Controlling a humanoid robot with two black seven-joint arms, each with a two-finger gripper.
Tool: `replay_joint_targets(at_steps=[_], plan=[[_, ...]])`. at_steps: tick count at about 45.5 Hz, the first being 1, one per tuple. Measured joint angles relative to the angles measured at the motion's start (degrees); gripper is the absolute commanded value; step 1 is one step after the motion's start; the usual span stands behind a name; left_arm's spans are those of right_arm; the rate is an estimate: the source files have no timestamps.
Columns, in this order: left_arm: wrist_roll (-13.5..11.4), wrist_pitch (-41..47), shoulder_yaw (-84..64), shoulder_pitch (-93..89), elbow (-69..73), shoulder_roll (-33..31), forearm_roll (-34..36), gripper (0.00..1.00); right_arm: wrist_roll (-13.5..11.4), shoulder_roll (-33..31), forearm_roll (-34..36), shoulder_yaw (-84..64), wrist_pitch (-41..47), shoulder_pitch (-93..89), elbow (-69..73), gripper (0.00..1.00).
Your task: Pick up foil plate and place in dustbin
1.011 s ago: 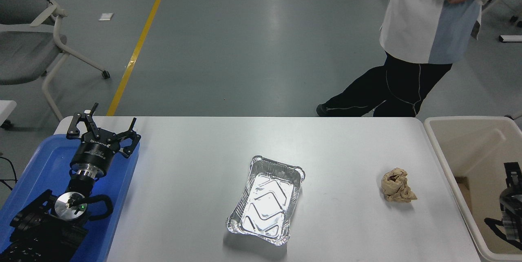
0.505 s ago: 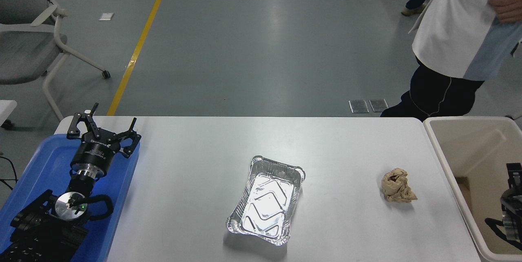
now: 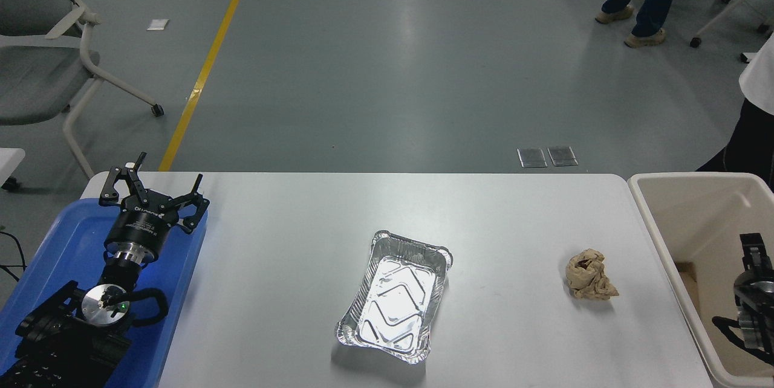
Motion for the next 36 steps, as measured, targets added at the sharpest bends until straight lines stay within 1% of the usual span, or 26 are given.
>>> replay_joint_targets(at_steps=[6,10,11,14,19,22,28,36], plan=[[0.0,0.0,0.01,0.0,0.0,0.0,0.0,0.99,0.24,-0.3,-2.1,-3.0,1.32,0.01,0.82,1.0],[0.0,0.0,0.1,0.0,0.0,0.0,0.01,0.99,0.35,-1.75,-3.47,-4.89,1.8,1.39,3.34,1.0],[0.01,0.0,0.15,0.0,0.0,0.0,0.05,0.99,0.46,-3.84,-4.47,-5.94,2.04,3.13,6.47,1.0],[0.01,0.0,0.16,0.0,0.0,0.0,0.07,0.99,0.46,-5.55,-5.62,-6.77,2.15,4.51,9.92,1.0],[0.08,0.0,0.21,0.0,-0.03,0.0,0.07,0.99,0.55,-11.02,-11.31,-11.03,2.41,11.21,21.59,1.0],[0.12,0.0,0.22,-0.03,-0.07,0.0,0.07,0.99,0.59,-13.17,-14.98,-14.81,2.57,15.62,28.02,1.0],[0.16,0.0,0.29,-0.06,-0.11,0.01,0.08,0.99,0.63,-15.77,-21.05,-24.71,2.91,26.62,40.3,1.0],[0.24,0.0,0.33,-0.08,-0.15,0.06,0.11,0.99,0.67,-17.23,-25.29,-37.7,4.13,42.61,56.39,1.0]])
